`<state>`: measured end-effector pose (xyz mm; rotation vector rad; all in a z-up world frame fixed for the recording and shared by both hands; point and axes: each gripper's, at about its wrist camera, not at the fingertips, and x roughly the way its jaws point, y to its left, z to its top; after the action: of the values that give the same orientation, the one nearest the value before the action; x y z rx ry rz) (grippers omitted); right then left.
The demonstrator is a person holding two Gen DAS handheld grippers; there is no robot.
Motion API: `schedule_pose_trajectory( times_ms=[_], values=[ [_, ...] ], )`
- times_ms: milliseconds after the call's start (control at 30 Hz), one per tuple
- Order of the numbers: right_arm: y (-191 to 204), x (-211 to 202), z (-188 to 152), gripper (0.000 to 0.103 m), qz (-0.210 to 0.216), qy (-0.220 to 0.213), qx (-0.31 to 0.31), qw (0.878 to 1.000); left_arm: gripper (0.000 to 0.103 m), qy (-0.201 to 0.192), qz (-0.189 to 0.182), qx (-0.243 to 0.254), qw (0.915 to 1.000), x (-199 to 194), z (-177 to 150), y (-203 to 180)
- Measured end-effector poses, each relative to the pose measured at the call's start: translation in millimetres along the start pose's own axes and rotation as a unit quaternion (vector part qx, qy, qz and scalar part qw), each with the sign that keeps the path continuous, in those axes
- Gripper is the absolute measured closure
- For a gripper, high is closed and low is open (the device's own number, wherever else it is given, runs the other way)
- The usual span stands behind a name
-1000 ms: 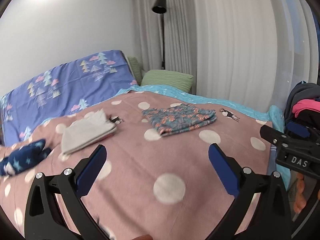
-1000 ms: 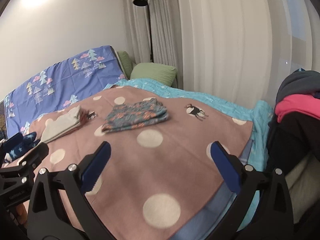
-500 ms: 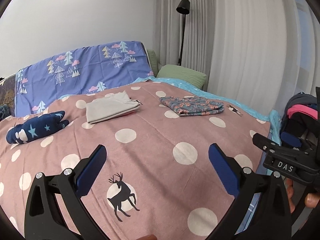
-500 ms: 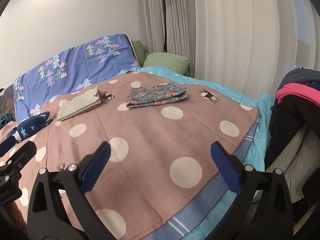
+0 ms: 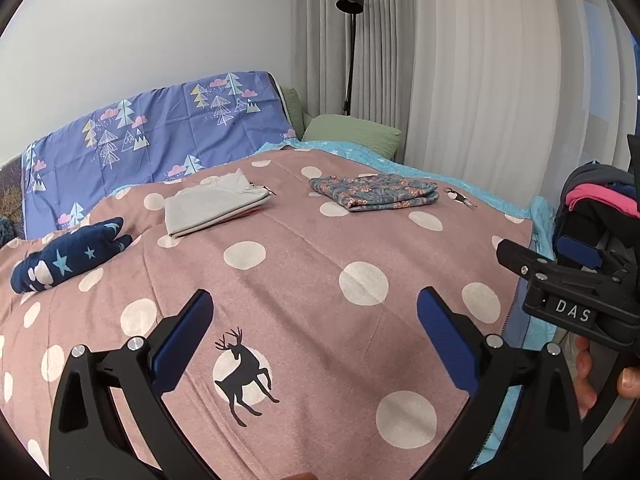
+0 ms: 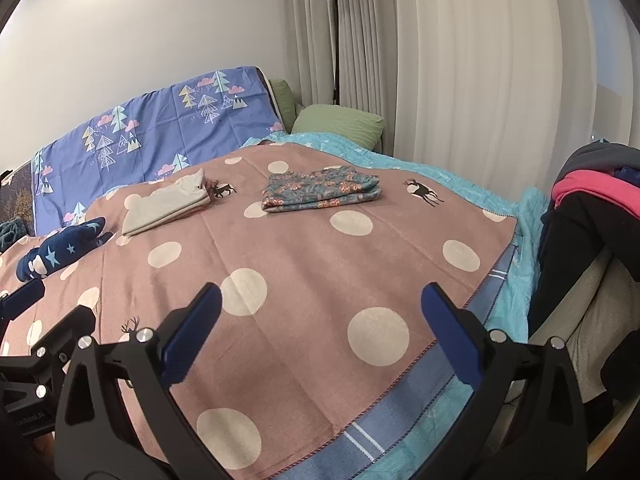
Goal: Fold small clothes
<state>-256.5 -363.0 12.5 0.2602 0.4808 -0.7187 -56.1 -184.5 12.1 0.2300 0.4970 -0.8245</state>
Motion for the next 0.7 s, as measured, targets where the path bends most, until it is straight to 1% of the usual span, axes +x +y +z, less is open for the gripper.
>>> schedule_pose_trajectory(
  times_ms=[100, 400, 700],
  values=[
    [0.0, 0.6, -0.1, 0.002, -0.002, 0.0, 0.0, 1.0, 0.001, -0.001, 0.008, 0.01, 0.9999, 1.3, -0.8, -3.1],
    [-3.5, 4.3, -0.8, 0.002, -0.004, -0.002, 0.002, 1.0, 0.001, 0.004, 0.0, 0.021, 0.9998, 4.0, -1.1, -11.7],
    [-7.2, 6.2, -3.2, 0.002, -0.016, -0.005, 0.0, 1.0, 0.001, 0.006, -0.008, 0.018, 0.9998, 4.3, -1.4, -12.8]
  ],
)
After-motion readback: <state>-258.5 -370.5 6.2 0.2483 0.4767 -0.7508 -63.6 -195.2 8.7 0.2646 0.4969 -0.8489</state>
